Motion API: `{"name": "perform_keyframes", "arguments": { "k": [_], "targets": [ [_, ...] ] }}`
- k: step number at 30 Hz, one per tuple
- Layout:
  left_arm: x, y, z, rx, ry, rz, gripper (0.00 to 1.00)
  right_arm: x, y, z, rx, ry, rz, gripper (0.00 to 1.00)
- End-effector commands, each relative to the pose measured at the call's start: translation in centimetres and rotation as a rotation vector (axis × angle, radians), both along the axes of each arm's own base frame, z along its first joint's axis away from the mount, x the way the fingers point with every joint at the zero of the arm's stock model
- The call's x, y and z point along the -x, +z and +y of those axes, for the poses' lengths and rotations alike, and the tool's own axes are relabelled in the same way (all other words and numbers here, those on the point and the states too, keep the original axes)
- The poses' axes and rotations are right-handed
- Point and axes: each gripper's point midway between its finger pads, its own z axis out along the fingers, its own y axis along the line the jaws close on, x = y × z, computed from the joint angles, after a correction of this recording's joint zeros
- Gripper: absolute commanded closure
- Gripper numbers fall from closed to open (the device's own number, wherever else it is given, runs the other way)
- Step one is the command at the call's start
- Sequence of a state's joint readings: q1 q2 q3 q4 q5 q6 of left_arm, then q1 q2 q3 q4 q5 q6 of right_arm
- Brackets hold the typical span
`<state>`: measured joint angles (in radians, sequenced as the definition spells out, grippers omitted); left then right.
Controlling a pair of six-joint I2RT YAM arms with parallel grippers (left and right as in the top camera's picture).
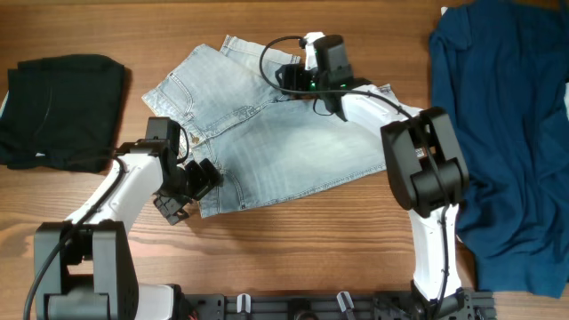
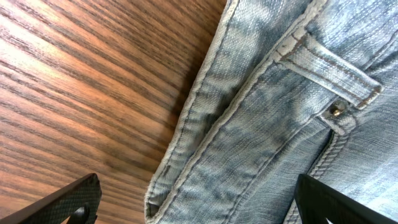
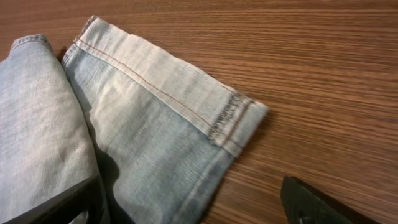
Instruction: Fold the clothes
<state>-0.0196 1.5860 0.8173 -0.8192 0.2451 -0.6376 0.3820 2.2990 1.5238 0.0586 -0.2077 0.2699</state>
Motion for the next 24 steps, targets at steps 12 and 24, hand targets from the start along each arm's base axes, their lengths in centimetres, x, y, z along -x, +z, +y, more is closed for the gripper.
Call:
{"name": "perform_keyframes", "arguments": {
  "k": [12, 24],
  "targets": [
    [0.7, -0.1, -0.4, 0.012, -0.009, 0.029, 0.00, -2.3, -2.7, 0.0, 0.080, -0.144, 0.015, 0.74],
    [0.5, -0.1, -0.4, 0.012, -0.010, 0.020, 0.00, -5.7, 6.1, -20.4, 0.252, -0.579, -0.035, 0.96]
  ]
}}
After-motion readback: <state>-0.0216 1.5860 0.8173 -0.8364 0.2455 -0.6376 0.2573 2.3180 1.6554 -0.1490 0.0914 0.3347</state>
